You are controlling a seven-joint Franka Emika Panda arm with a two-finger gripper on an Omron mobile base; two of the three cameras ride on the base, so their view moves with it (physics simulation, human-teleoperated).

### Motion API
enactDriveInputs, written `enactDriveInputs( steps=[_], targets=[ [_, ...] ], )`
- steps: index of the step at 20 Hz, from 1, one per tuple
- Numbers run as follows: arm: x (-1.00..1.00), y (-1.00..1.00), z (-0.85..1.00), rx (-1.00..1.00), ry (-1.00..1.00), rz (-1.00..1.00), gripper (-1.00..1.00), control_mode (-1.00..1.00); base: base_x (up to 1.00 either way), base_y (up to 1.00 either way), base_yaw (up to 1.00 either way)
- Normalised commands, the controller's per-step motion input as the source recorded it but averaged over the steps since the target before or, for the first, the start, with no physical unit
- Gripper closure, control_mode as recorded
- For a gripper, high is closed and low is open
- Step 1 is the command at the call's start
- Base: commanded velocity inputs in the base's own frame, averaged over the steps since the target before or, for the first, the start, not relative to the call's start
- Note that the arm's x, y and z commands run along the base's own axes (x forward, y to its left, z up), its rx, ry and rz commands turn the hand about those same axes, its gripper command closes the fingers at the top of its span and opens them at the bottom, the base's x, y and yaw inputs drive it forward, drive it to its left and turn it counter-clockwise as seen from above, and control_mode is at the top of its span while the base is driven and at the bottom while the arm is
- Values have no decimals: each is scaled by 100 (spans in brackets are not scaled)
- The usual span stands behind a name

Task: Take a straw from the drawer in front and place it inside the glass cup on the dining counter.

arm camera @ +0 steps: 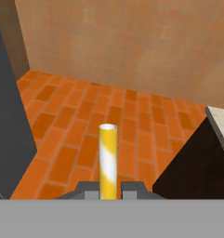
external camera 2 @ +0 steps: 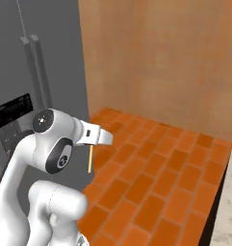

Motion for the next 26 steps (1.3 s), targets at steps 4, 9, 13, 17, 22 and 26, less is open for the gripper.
enactDriveInputs(
  steps=[4, 9, 13, 17, 22, 26],
  targets=[
    [0, 0, 0, 0, 0, 0, 100, 100, 100, -28, -33],
    [0, 0, 0, 0, 0, 0, 100, 100, 100, -14, -37],
    [0, 0, 0, 0, 0, 0, 100, 100, 98, -13, -44],
    [0, 0, 0, 0, 0, 0, 100, 100, 89, 0, -49],
    [0, 0, 0, 0, 0, 0, 100, 100, 72, 0, -57],
    [0, 0, 0, 0, 0, 0, 100, 100, 59, 0, -63]
  ],
)
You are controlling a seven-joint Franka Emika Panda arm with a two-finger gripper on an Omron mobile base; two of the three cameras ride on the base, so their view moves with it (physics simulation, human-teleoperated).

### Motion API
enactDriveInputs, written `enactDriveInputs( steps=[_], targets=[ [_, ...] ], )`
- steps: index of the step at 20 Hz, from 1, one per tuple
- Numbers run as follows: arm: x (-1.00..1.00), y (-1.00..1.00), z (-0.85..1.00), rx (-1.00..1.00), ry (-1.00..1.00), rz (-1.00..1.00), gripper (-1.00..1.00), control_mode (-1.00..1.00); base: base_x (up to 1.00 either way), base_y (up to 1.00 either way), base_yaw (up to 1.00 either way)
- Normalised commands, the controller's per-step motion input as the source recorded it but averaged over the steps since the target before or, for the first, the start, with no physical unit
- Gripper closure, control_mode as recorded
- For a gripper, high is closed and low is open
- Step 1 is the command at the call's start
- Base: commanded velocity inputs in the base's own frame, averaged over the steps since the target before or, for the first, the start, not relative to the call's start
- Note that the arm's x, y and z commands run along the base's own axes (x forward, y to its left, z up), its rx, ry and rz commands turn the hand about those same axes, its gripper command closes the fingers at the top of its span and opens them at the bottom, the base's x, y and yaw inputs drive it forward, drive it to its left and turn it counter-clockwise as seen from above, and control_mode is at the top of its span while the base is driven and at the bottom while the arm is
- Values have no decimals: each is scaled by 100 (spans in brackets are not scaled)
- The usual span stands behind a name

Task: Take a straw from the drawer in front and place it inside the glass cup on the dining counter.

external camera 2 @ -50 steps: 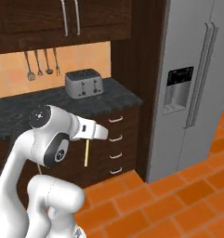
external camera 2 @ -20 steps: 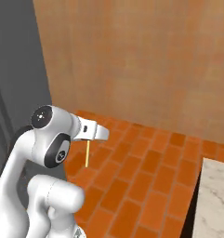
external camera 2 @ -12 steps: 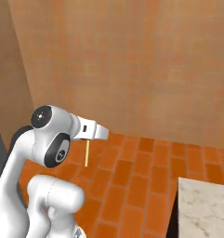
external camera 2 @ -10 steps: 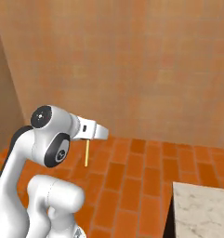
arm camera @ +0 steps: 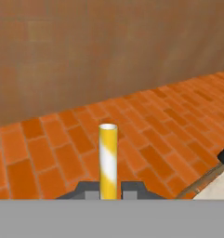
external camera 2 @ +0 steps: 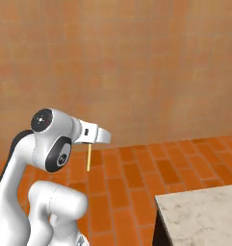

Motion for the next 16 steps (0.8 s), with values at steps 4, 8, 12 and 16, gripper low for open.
enactDriveInputs(
  steps=[4, 8, 12, 16],
  targets=[
    [0, 0, 0, 0, 0, 0, 100, 100, 52, 3, -66],
    [0, 0, 0, 0, 0, 0, 100, 100, 49, 15, -67],
    [0, 0, 0, 0, 0, 0, 100, 100, 57, 20, -65],
    [0, 0, 0, 0, 0, 0, 100, 100, 63, 36, -63]
  ],
)
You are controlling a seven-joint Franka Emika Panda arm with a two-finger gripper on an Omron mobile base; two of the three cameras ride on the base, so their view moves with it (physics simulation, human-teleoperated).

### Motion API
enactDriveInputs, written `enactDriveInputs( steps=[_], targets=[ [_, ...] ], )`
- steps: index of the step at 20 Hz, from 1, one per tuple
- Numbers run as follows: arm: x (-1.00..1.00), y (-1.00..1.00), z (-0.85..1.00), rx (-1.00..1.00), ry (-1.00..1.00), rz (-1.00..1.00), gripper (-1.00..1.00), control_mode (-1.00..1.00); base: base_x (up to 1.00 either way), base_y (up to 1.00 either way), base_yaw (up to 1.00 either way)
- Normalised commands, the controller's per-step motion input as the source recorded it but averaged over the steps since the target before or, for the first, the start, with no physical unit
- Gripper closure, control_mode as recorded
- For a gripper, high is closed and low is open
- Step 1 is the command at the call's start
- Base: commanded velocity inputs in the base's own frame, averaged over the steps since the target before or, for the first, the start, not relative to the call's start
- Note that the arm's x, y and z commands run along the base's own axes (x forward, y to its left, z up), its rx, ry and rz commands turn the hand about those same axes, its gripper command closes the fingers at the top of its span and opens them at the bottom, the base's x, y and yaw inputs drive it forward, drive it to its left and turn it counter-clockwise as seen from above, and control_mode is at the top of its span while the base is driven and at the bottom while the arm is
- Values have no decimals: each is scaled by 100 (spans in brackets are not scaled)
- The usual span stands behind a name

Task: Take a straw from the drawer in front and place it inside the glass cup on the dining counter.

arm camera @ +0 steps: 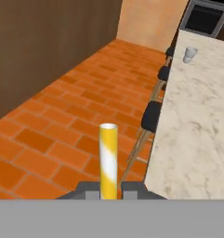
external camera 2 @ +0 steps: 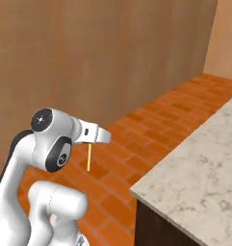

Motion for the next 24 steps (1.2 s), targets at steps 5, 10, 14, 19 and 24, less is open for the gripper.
enactDriveInputs(
  steps=[5, 10, 14, 19, 24],
  targets=[
    [0, 0, 0, 0, 0, 0, 100, 100, 71, 55, -61],
    [0, 0, 0, 0, 0, 0, 100, 100, 86, 62, -57],
    [0, 0, 0, 0, 0, 0, 100, 100, 91, 66, -56],
    [0, 0, 0, 0, 0, 0, 100, 100, 86, 61, -57],
    [0, 0, 0, 0, 0, 0, 100, 100, 69, 71, -58]
  ],
)
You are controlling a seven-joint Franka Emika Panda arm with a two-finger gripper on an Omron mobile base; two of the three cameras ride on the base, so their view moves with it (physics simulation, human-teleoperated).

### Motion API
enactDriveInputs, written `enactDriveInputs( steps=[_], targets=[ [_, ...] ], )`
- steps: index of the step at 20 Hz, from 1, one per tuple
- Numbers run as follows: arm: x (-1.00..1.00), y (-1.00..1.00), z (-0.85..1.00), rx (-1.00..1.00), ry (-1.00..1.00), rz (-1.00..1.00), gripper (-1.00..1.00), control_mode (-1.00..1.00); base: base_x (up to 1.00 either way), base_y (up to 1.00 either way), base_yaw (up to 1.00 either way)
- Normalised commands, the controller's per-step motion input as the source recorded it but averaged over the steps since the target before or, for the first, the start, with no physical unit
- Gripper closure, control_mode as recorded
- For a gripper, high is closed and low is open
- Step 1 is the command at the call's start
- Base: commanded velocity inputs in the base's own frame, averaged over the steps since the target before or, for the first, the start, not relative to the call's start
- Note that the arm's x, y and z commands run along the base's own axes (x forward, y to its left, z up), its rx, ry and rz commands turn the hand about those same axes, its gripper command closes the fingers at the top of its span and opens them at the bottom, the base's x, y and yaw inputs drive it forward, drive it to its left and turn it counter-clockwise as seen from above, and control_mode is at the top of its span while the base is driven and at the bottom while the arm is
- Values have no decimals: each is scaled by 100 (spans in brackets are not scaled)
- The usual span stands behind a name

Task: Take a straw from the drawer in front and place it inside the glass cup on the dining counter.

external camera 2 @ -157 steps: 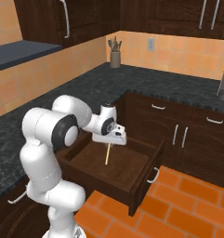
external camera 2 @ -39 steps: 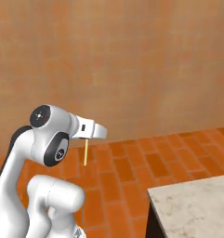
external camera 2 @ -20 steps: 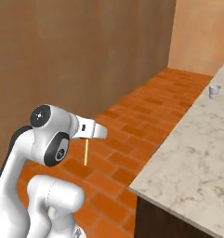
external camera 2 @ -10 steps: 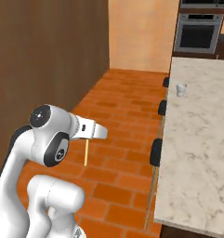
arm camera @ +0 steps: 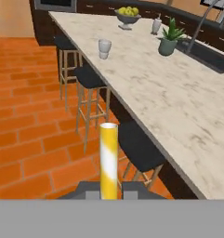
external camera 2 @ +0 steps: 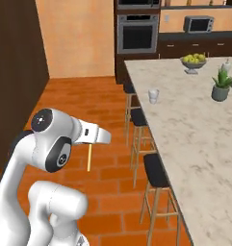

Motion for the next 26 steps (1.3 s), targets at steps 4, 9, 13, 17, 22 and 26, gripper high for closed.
enactDriveInputs(
  steps=[4, 9, 13, 17, 22, 26],
  targets=[
    [0, 0, 0, 0, 0, 0, 100, 100, 45, 75, -58],
    [0, 0, 0, 0, 0, 0, 100, 100, 33, 92, -57],
    [0, 0, 0, 0, 0, 0, 100, 100, 37, 96, -56],
    [0, 0, 0, 0, 0, 0, 100, 100, 49, 96, -56],
    [0, 0, 0, 0, 0, 0, 100, 100, 55, 98, -53],
    [0, 0, 0, 0, 0, 0, 100, 100, 53, 99, -49]
  ],
)
